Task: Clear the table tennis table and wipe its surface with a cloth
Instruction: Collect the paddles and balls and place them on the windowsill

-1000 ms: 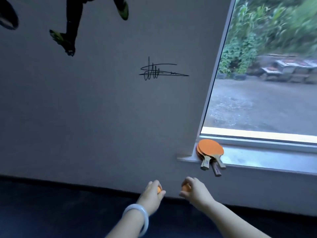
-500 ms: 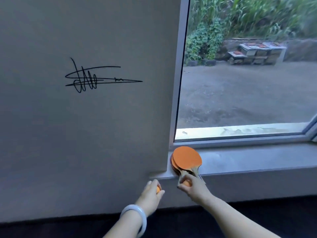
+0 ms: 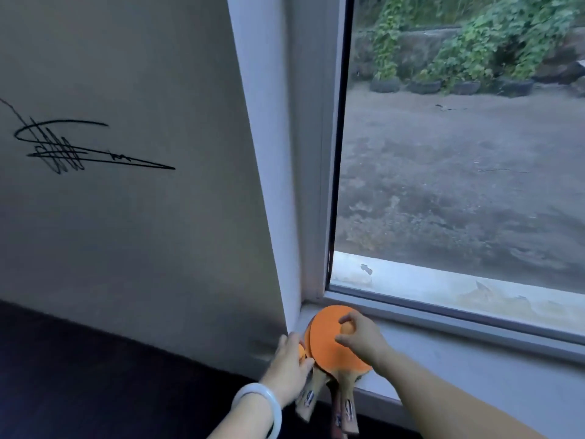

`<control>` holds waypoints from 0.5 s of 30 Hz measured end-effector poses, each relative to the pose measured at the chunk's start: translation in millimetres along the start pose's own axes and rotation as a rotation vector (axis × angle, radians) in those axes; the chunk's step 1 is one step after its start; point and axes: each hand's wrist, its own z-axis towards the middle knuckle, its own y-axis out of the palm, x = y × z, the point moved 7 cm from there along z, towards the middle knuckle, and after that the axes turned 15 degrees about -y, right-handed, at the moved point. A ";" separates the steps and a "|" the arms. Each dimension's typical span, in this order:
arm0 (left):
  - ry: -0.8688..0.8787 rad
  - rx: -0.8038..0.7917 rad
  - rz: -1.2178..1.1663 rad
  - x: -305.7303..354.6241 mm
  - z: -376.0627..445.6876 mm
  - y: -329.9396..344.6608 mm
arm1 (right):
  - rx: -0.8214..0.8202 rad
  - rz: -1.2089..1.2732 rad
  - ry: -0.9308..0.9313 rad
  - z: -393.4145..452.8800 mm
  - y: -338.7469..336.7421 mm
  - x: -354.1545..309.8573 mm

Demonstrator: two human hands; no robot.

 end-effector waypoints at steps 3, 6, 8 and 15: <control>-0.044 -0.002 -0.039 1.1 4.3 6.1 | -0.011 -0.007 0.012 23.9 2.0 4.2; -0.085 0.029 -0.060 -2.0 13.9 6.2 | -0.036 0.102 0.010 47.2 14.6 -2.3; -0.099 0.063 -0.063 -3.4 19.8 5.3 | -0.027 0.125 -0.005 62.2 22.4 -7.4; -0.151 0.078 -0.112 -3.5 28.8 11.1 | 0.013 0.284 0.020 90.3 44.6 -7.0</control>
